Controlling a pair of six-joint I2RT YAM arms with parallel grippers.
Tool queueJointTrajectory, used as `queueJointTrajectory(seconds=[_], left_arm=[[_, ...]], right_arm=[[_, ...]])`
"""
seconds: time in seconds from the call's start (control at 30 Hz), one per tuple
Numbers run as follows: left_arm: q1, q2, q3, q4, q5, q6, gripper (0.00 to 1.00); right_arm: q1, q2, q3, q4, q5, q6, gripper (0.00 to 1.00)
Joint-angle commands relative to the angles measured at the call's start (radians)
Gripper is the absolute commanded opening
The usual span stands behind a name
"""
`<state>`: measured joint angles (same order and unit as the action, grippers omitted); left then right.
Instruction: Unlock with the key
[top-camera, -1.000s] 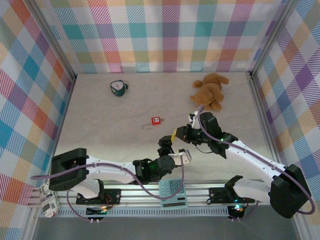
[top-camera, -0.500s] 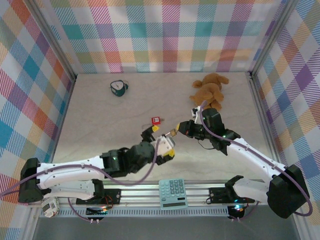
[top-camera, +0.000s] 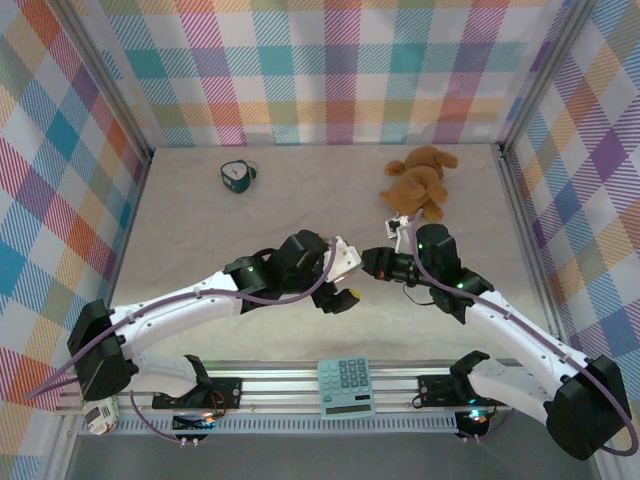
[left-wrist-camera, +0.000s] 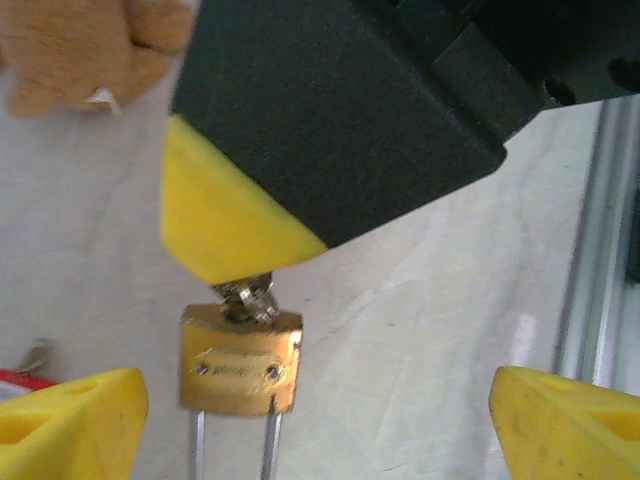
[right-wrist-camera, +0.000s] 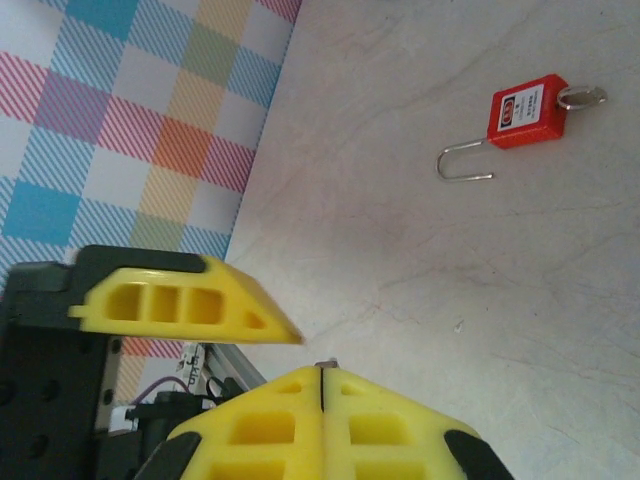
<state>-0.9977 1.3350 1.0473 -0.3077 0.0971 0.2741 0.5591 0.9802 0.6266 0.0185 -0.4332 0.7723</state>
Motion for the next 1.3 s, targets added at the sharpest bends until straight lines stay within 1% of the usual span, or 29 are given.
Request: queueJointTrajectory(seconds=[0.0,0.07,0.27,0.53,0.6,0.77,0.83,0.9,0.93,0.97,1.07,1.27], left_arm=[[0.010,0.025,0.034,0.021,0.082,-0.004,0.84],[0.016,0.024,0.017,0.048,0.062,-0.004,0.81],[0.052,0.018,-0.011,0.086,0.093,-0.019,0.71],[0.053,0.046,-0.009,0.086,0.125,-0.035,0.50],[0.054,0.046,-0.007,0.080,0.129,-0.039,0.42],[0.054,0.043,-0.010,0.052,0.134,-0.054,0.38],[0.053,0.044,-0.010,0.040,0.133,-0.059,0.33],[0.053,0.049,-0.010,0.038,0.121,-0.059,0.27],[0.053,0.050,-0.009,0.039,0.117,-0.060,0.26],[0.053,0.055,-0.005,0.002,0.113,-0.060,0.26],[0.051,0.067,0.008,-0.007,0.100,-0.061,0.20],[0.041,0.086,0.039,-0.029,0.027,-0.051,0.04]], right_arm=[[-0.004,-0.043,-0.019,0.058,-0.048,-0.026,0.00],[-0.004,-0.062,-0.026,0.056,-0.060,-0.031,0.00],[-0.004,-0.092,-0.046,0.083,-0.097,-0.028,0.00],[-0.005,-0.097,-0.053,0.094,-0.098,-0.030,0.00],[-0.004,-0.100,-0.050,0.086,-0.087,-0.034,0.00],[-0.004,-0.102,-0.046,0.088,-0.067,-0.035,0.00],[-0.004,-0.100,-0.046,0.095,-0.067,-0.030,0.00],[-0.003,-0.104,-0.046,0.094,-0.062,-0.030,0.00],[-0.004,-0.104,-0.045,0.094,-0.062,-0.031,0.00],[-0.003,-0.104,-0.046,0.095,-0.065,-0.030,0.00],[-0.002,-0.099,-0.047,0.099,-0.071,-0.027,0.00],[-0.002,-0.096,-0.047,0.080,-0.073,-0.024,0.00]])
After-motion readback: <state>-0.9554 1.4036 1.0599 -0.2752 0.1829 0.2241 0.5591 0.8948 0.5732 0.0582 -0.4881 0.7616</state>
